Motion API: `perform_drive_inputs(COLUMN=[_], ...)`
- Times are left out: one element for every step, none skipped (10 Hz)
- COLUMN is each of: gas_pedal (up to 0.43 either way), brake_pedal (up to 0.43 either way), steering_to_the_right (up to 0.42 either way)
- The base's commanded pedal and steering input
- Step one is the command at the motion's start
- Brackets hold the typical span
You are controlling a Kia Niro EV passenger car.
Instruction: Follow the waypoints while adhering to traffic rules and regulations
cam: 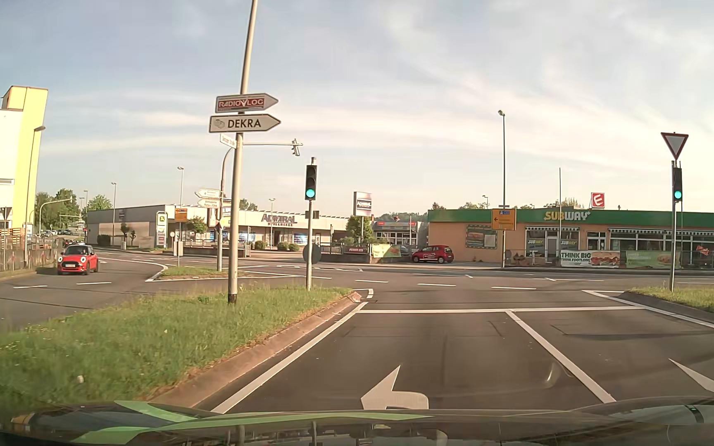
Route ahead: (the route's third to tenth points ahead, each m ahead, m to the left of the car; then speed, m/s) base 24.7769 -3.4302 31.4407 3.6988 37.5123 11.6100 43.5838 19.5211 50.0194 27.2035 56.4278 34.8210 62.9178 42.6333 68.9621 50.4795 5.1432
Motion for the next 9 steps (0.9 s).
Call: perform_drive_inputs(gas_pedal=[0.000, 0.000, 0.000, 0.000, 0.000, 0.000, 0.067, 0.150, 0.150], brake_pedal=[0.085, 0.006, 0.000, 0.000, 0.000, 0.000, 0.000, 0.000, 0.000], steering_to_the_right=[0.077, 0.070, 0.062, 0.058, 0.055, 0.053, 0.052, 0.052, 0.049])
